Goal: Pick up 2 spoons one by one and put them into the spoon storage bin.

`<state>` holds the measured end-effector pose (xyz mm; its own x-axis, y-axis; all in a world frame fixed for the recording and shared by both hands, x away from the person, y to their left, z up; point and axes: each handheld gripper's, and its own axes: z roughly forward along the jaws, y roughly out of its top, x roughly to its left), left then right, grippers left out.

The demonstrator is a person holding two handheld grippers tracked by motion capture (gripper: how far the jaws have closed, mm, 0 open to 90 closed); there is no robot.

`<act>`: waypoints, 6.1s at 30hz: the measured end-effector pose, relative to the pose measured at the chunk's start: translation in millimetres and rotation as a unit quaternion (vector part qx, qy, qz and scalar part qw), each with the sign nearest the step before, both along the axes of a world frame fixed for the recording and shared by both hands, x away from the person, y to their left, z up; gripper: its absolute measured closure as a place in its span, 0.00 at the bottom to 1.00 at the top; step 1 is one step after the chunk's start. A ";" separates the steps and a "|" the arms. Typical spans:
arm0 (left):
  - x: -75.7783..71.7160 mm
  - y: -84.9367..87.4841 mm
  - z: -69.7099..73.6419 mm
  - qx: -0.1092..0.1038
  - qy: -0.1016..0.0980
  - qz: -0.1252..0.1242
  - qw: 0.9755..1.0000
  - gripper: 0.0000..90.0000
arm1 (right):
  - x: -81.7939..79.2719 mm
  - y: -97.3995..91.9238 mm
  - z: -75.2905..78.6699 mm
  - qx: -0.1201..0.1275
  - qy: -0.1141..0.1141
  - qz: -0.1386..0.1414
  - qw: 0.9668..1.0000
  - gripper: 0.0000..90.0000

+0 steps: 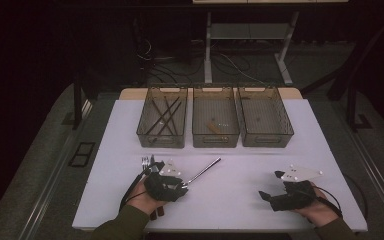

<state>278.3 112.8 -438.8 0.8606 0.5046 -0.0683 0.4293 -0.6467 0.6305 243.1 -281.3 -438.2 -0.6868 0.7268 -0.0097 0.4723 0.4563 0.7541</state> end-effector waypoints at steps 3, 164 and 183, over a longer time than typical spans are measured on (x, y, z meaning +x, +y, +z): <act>-0.3 -0.4 0.8 0.005 -0.002 -0.001 1.000 0.71 | 0.1 0.1 -0.1 -0.001 0.000 0.001 1.000 0.13; 133.8 -42.9 66.4 -0.084 -0.088 0.098 0.988 0.51 | 16.9 3.2 -7.5 0.040 -0.007 -0.012 0.999 0.02; 79.2 -5.7 59.5 -0.089 -0.092 0.085 0.988 0.59 | 16.9 3.6 -7.7 0.039 -0.005 -0.015 0.999 0.03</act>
